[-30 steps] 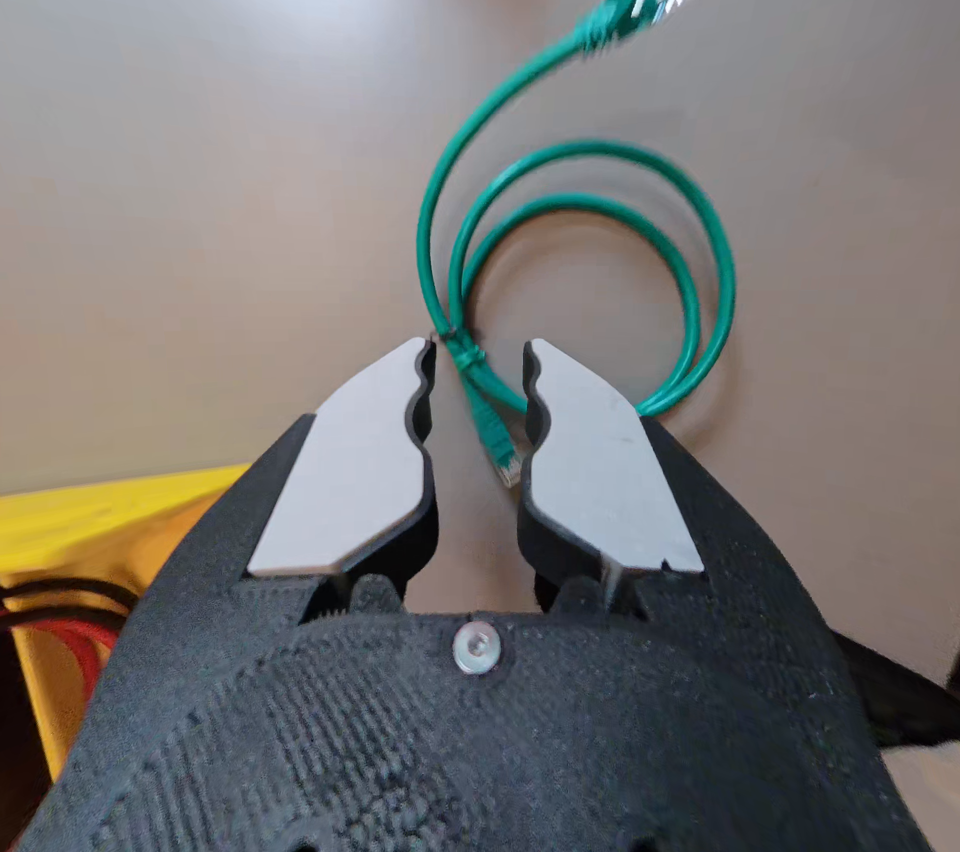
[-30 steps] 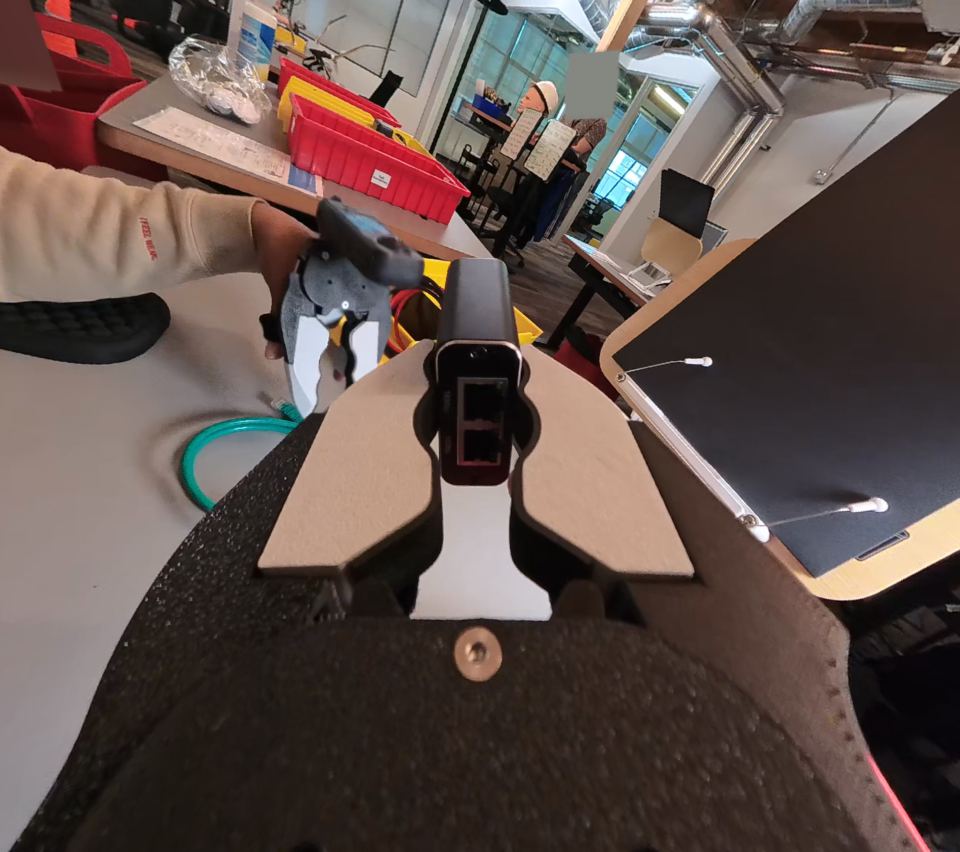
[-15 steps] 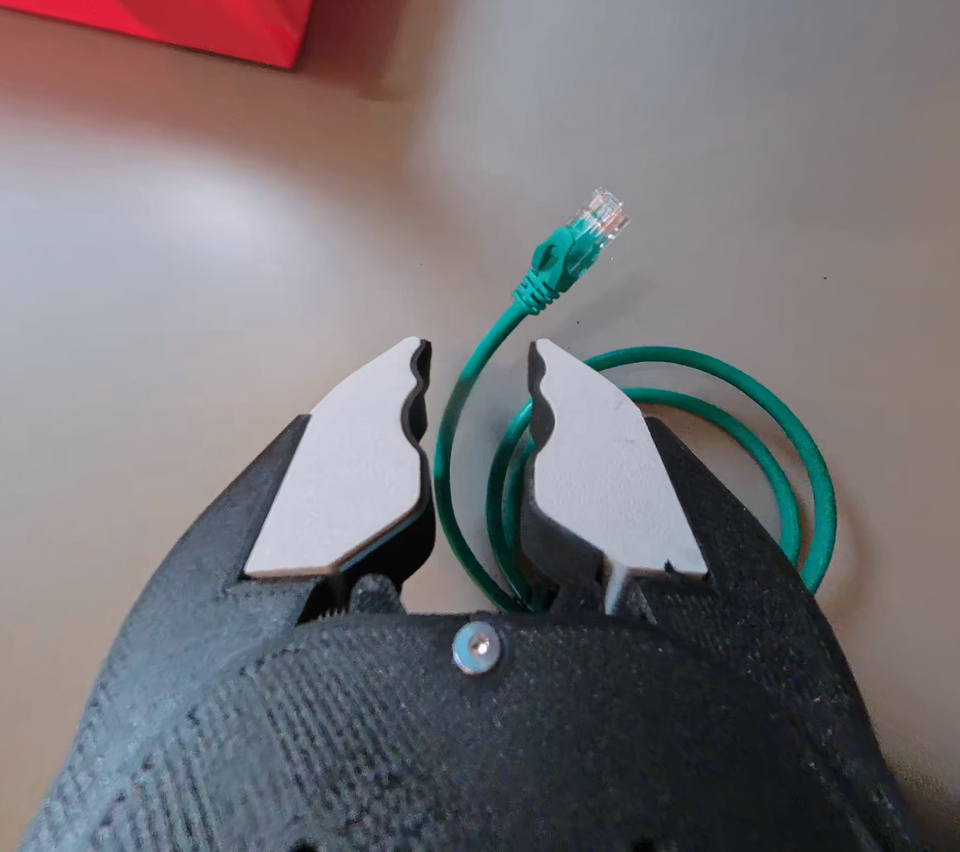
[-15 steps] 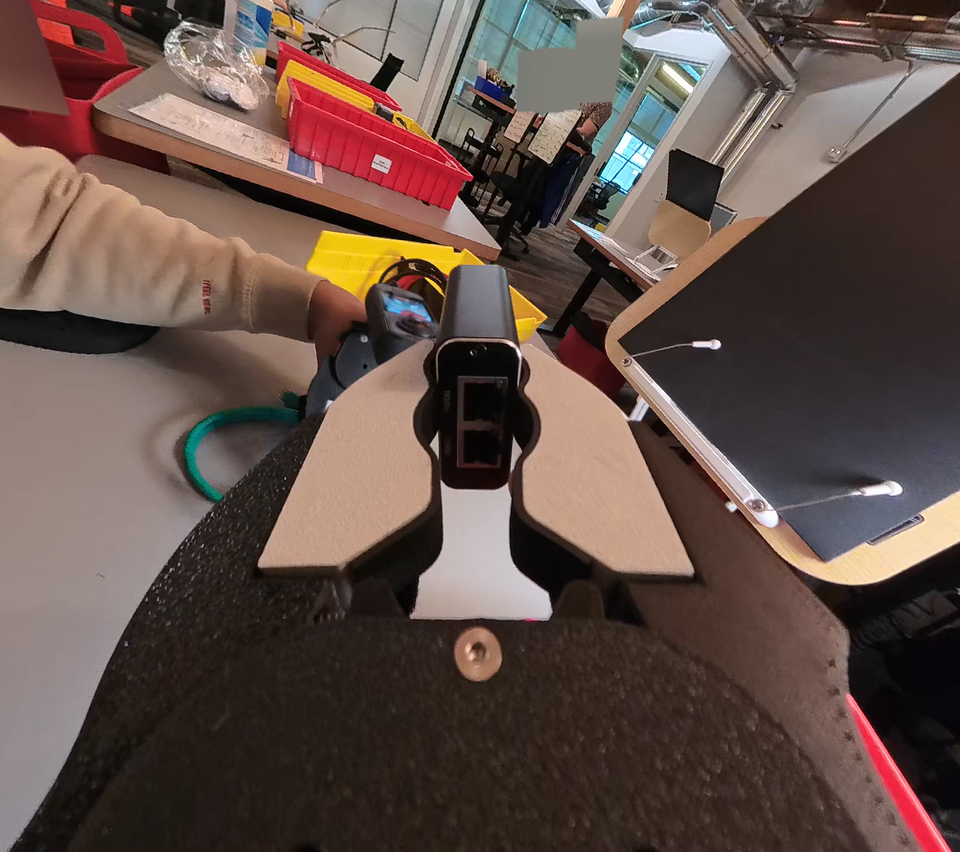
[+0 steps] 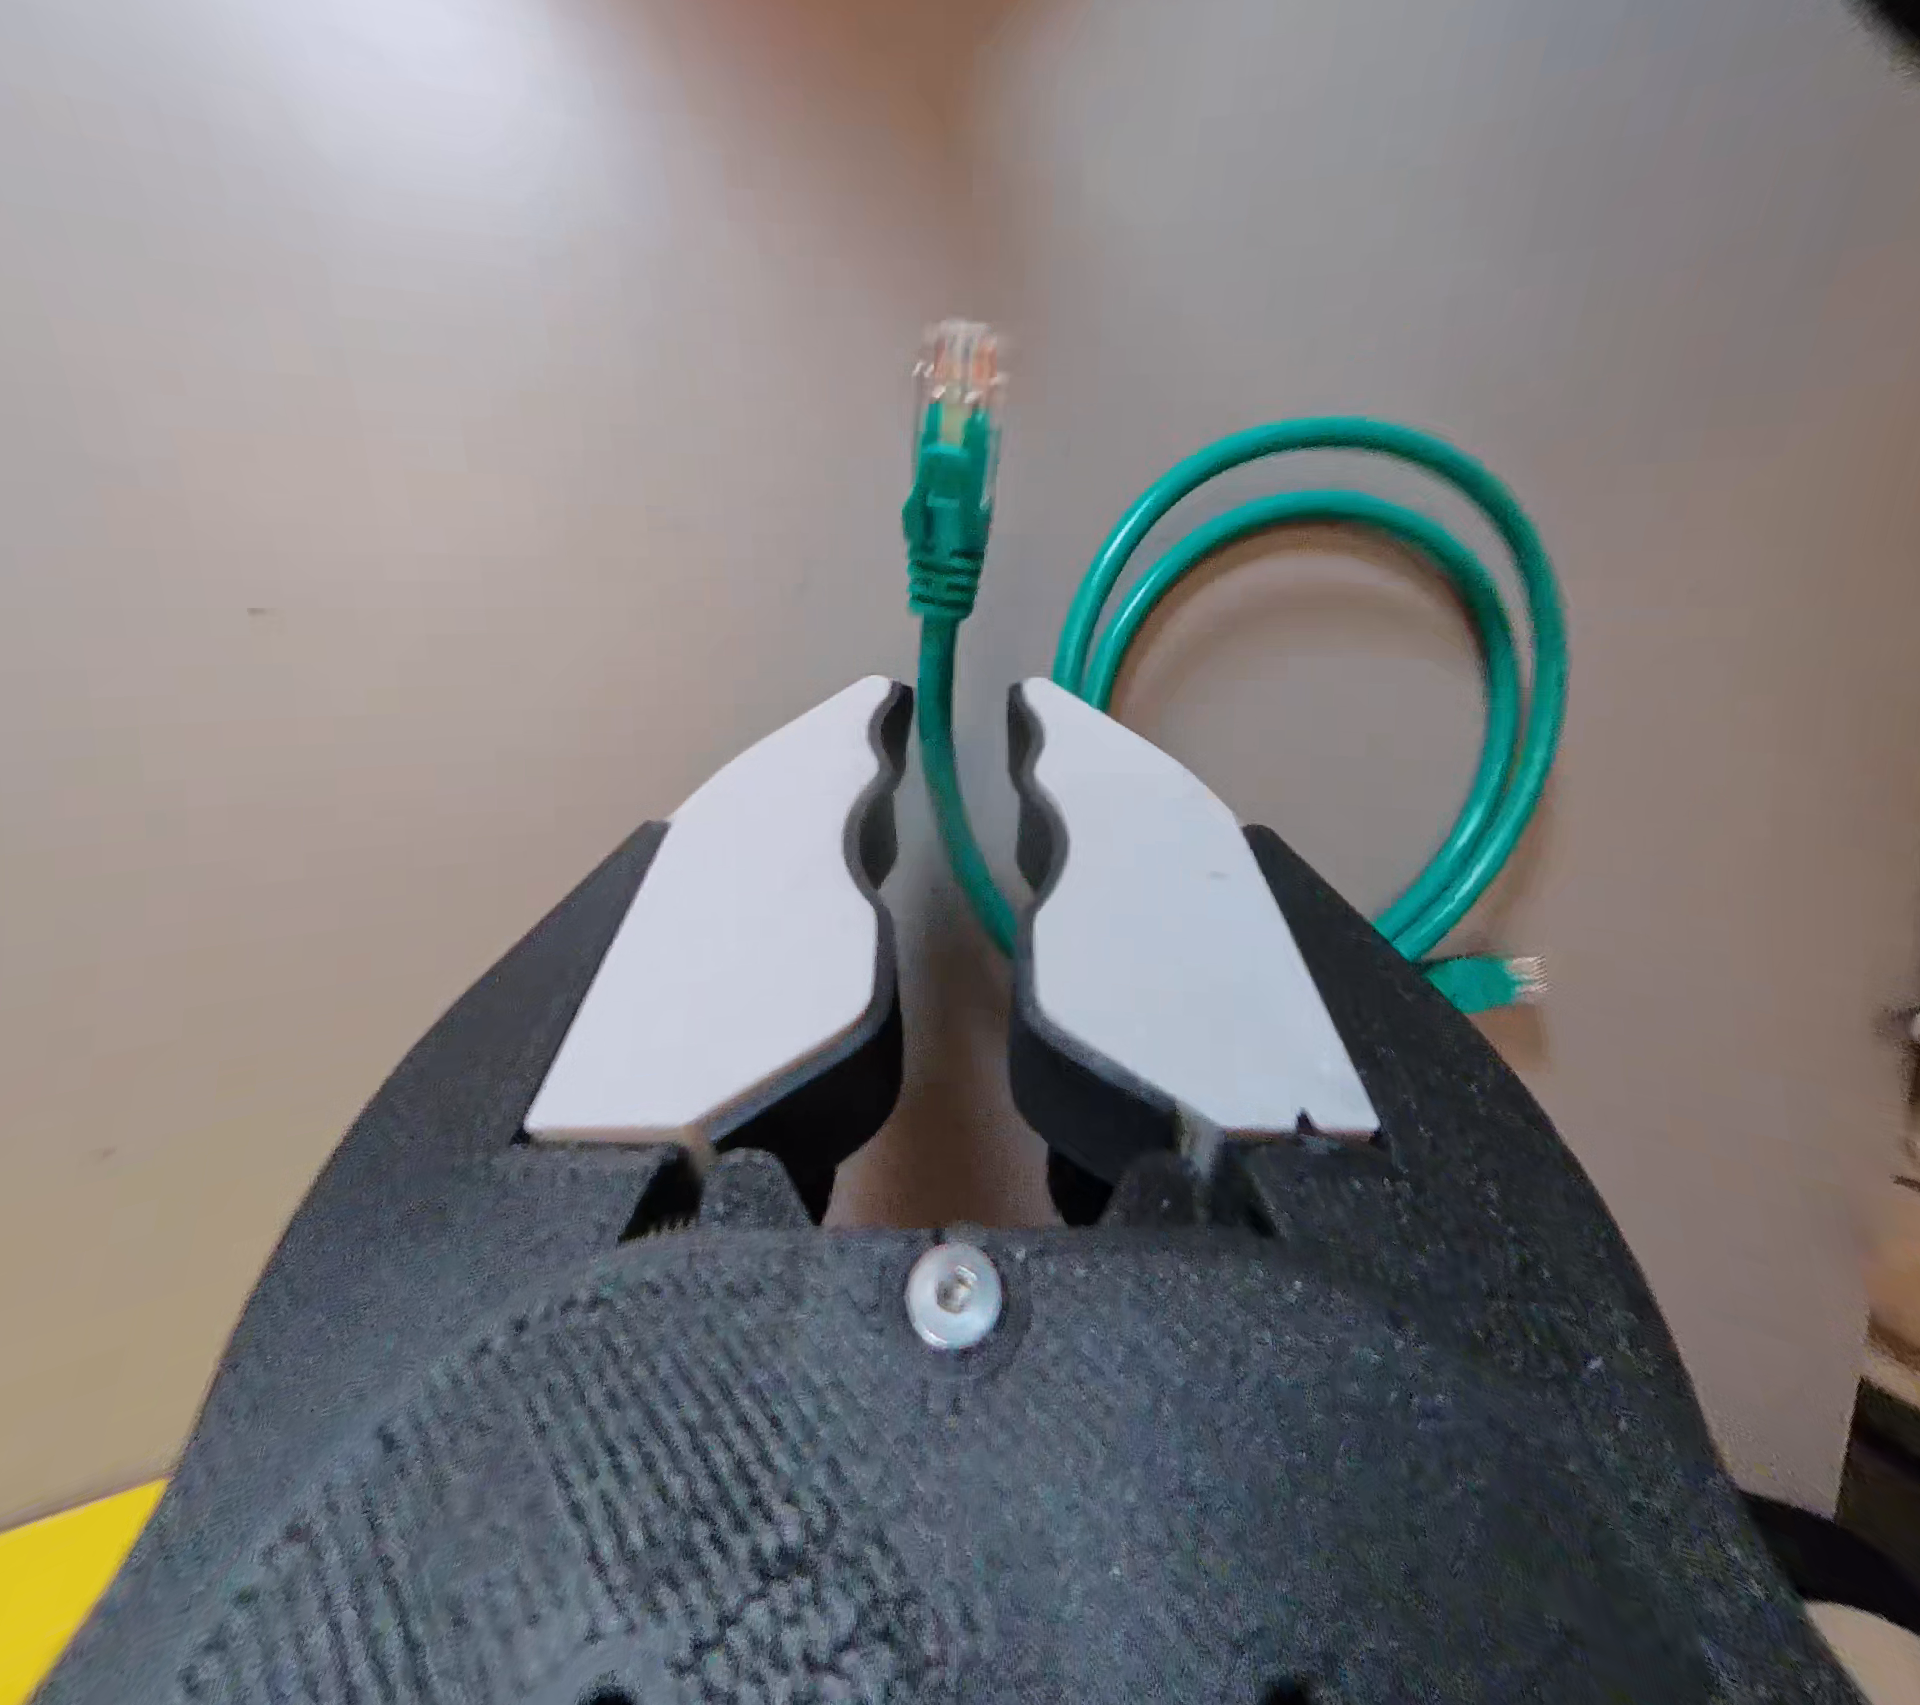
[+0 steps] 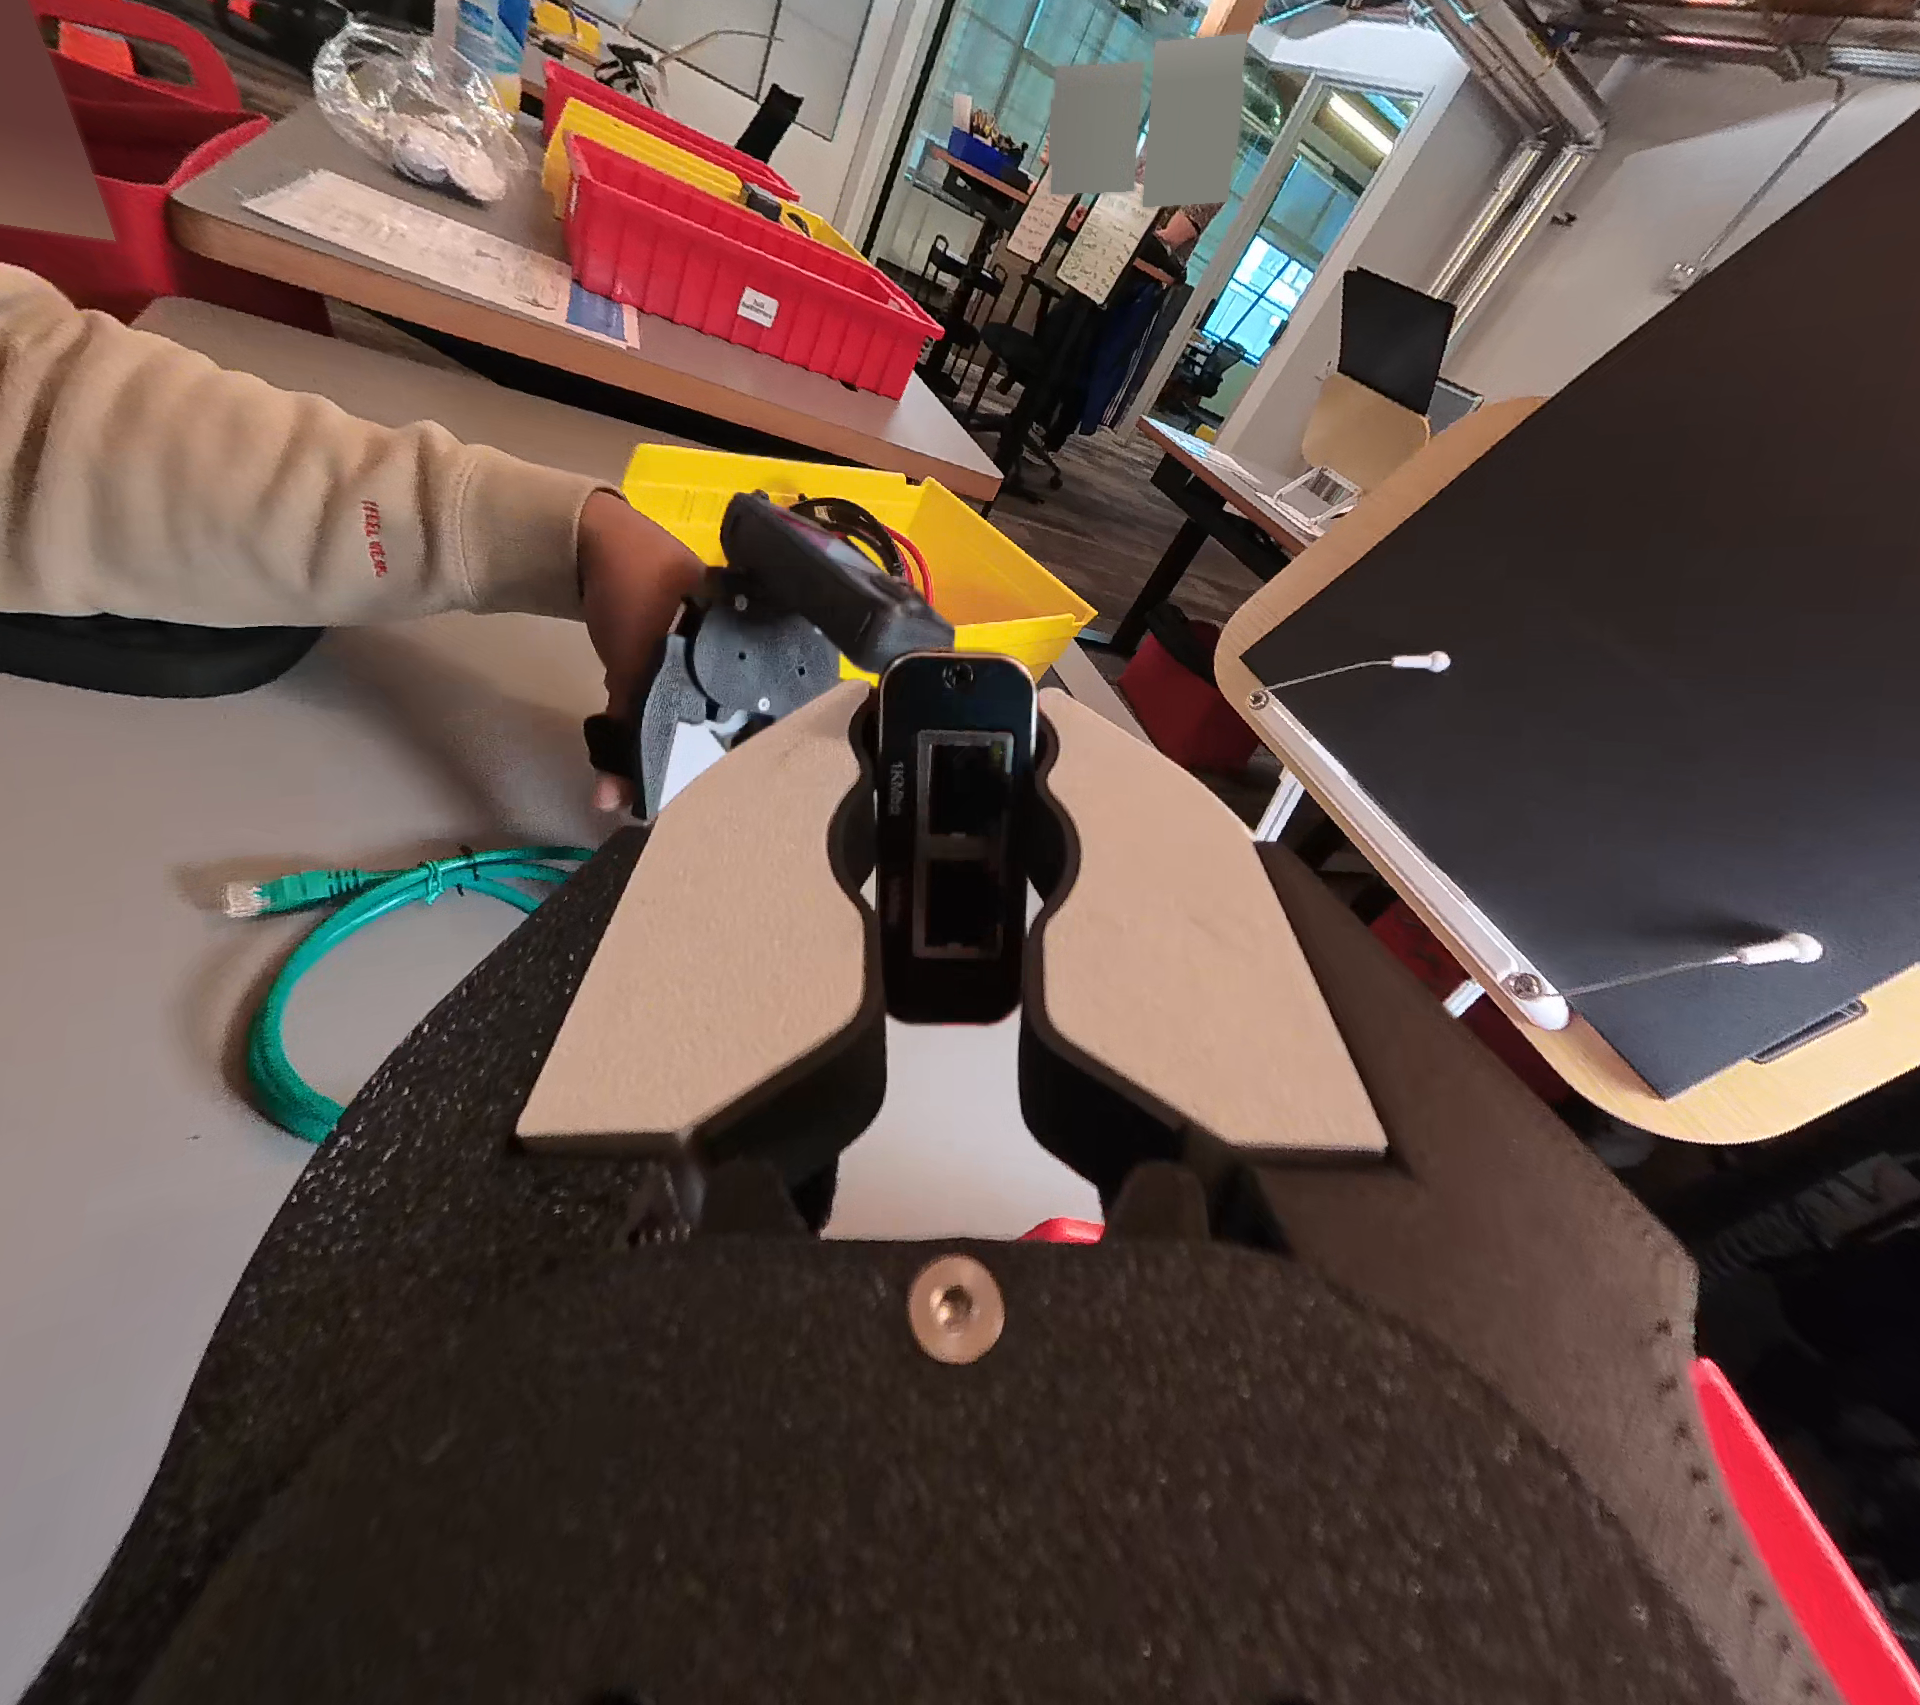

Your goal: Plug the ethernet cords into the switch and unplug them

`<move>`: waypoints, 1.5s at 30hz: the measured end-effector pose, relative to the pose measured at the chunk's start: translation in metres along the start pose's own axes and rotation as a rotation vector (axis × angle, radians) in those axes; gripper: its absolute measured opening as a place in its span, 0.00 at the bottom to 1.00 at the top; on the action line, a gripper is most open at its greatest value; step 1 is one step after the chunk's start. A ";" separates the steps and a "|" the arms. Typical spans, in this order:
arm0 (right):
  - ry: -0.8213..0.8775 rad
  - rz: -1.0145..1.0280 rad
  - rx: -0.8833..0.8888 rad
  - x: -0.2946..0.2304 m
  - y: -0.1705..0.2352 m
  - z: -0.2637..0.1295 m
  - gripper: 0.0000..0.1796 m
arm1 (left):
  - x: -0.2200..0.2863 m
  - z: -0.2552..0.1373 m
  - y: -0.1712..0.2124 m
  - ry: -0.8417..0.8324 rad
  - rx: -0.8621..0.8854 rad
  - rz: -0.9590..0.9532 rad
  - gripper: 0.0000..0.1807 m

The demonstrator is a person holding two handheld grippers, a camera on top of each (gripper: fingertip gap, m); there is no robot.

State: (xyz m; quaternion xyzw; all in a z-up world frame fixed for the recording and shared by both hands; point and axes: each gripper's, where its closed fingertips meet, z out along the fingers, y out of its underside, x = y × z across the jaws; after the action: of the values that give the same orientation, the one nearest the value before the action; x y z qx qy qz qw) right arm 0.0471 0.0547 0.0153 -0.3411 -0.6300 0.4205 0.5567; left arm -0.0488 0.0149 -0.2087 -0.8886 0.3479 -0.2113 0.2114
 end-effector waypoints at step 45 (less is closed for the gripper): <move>-0.229 -0.115 -0.107 -0.074 0.025 0.046 0.14 | 0.082 -0.103 -0.092 -0.398 0.529 0.655 0.13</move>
State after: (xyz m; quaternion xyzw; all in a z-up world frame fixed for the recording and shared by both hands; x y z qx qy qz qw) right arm 0.0118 -0.0087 -0.0391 -0.2836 -0.7295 0.3899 0.4851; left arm 0.0010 -0.0048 -0.0574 -0.6708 0.4969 -0.0403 0.5491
